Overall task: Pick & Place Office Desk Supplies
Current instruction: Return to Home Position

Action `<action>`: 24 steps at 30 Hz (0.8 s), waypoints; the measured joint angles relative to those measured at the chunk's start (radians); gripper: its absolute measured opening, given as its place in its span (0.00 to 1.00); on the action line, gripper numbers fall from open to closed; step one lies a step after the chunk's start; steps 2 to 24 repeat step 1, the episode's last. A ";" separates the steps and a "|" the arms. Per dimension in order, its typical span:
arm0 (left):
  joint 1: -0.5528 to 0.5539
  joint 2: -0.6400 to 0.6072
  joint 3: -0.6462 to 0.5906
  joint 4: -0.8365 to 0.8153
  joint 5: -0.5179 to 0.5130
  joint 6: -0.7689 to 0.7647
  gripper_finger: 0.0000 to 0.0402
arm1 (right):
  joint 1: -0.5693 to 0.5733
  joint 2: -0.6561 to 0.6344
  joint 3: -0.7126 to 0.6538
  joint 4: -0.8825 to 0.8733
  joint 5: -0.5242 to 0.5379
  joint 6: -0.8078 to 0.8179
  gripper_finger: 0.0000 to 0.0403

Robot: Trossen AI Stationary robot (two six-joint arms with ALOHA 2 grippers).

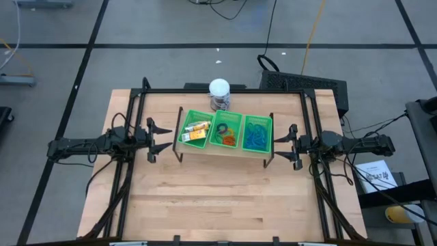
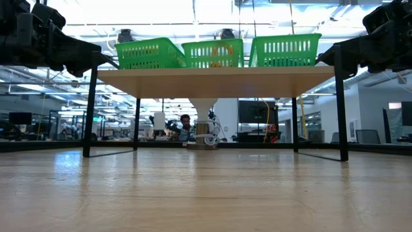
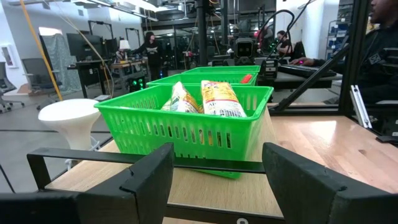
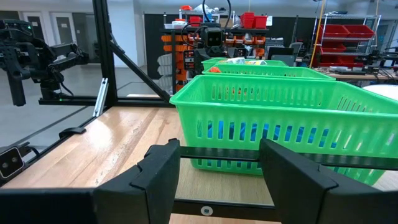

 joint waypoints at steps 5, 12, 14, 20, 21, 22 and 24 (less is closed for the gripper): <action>0.000 0.000 0.000 0.000 0.000 0.000 0.64 | 0.000 0.000 0.000 0.000 0.000 0.000 0.53; 0.000 0.000 0.000 0.000 0.000 0.000 0.64 | 0.000 0.000 0.000 0.000 0.000 0.000 0.53; 0.000 0.000 0.000 0.000 0.000 0.000 0.64 | 0.000 0.000 0.000 0.000 0.000 0.000 0.53; 0.000 0.000 0.000 0.000 0.000 0.000 0.64 | 0.000 0.000 0.000 0.000 0.000 0.000 0.53; 0.000 0.000 0.000 0.000 0.000 0.000 0.64 | 0.000 0.000 0.000 0.000 0.000 0.000 0.53; 0.000 0.000 0.000 0.000 0.000 0.000 0.64 | 0.000 0.000 0.000 0.000 0.000 0.000 0.53; 0.000 0.000 0.000 0.000 0.000 0.000 0.64 | 0.000 0.000 0.000 0.000 0.000 0.000 0.53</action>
